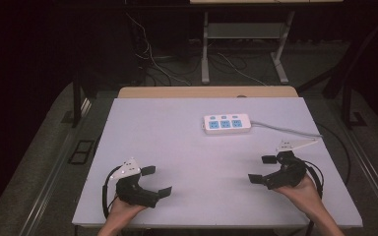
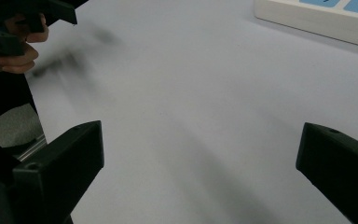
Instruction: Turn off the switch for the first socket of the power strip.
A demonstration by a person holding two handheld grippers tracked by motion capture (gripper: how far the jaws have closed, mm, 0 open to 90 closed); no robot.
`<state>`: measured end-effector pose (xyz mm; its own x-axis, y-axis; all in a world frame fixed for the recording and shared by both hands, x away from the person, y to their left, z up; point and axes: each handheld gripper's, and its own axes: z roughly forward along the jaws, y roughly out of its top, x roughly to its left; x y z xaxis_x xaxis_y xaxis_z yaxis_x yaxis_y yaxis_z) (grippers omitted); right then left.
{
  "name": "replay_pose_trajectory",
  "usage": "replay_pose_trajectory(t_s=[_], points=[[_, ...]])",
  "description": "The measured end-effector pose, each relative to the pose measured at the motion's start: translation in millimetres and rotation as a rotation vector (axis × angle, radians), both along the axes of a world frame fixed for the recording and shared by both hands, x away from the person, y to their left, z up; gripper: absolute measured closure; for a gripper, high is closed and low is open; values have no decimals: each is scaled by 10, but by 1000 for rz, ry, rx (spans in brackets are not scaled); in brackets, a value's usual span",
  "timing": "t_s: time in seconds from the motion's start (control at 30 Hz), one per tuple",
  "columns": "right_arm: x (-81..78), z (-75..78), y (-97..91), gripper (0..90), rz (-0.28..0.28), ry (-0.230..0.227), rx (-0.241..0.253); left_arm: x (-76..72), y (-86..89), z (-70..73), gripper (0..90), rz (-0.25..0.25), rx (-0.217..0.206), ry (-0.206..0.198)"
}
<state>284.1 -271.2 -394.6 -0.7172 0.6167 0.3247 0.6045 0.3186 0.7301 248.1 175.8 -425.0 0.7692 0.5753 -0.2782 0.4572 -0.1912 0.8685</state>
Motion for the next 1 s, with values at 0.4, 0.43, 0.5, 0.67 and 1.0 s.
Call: replay_pose_trajectory(t_s=[0.4, 0.43, 0.5, 0.67, 1.0], points=[[173, 164, 89, 5, 26, -15, -31, 1, 5, 0, 0, 2, 0, -2], [186, 179, 94, 5, 27, -14, -33, 0, 6, 0, 0, 2, 0, -2], [217, 200, 108, 5, 30, -18, -37, 0, 5, 0, 0, 1, 1, -2], [299, 246, 155, 5, 43, -19, -63, -1, 6, 1, 0, 0, 1, -3], [453, 349, 255, 5, 79, -36, -97, 2, 11, 0, 0, 1, 1, -3]])
